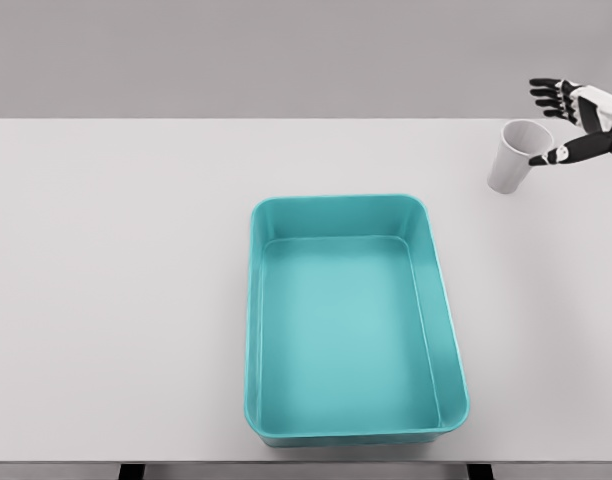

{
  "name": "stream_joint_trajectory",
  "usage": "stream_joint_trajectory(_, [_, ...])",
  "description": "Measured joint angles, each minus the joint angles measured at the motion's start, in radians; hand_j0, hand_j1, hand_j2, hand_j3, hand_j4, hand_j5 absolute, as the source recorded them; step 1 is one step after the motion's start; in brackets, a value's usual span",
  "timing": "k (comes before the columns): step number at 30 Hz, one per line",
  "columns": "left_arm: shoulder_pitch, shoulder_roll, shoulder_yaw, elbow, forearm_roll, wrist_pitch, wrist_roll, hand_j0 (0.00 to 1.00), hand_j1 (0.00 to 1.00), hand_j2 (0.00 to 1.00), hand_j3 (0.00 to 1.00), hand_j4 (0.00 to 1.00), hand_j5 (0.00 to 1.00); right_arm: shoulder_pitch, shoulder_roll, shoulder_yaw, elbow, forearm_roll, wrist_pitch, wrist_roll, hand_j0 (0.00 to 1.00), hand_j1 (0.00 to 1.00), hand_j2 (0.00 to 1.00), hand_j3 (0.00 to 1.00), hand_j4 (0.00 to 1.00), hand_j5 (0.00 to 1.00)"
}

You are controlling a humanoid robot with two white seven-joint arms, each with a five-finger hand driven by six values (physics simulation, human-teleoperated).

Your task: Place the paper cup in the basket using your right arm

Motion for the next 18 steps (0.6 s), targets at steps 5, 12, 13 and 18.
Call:
stream_joint_trajectory(5, [0.000,0.000,0.000,0.000,0.000,0.000,0.000,1.00,1.00,1.00,1.00,1.00,1.00,-0.017,0.006,0.028,0.030,0.001,0.003,0.000,1.00,1.00,1.00,1.00,1.00,1.00])
stream_joint_trajectory(12, [0.000,0.000,0.000,0.000,0.000,0.000,0.000,1.00,1.00,1.00,1.00,1.00,1.00,-0.031,0.011,0.041,0.055,0.003,0.002,0.000,1.00,1.00,1.00,1.00,1.00,1.00])
stream_joint_trajectory(13, [0.000,0.000,-0.001,0.000,0.000,0.000,0.000,1.00,1.00,1.00,1.00,1.00,1.00,-0.034,0.011,0.042,0.058,0.003,0.002,0.000,1.00,1.00,1.00,1.00,1.00,1.00])
stream_joint_trajectory(18, [0.000,0.000,0.000,0.000,0.000,0.000,0.000,1.00,1.00,1.00,1.00,1.00,1.00,-0.037,0.015,0.046,0.075,0.006,0.002,0.000,1.00,1.00,1.00,1.00,1.00,1.00])
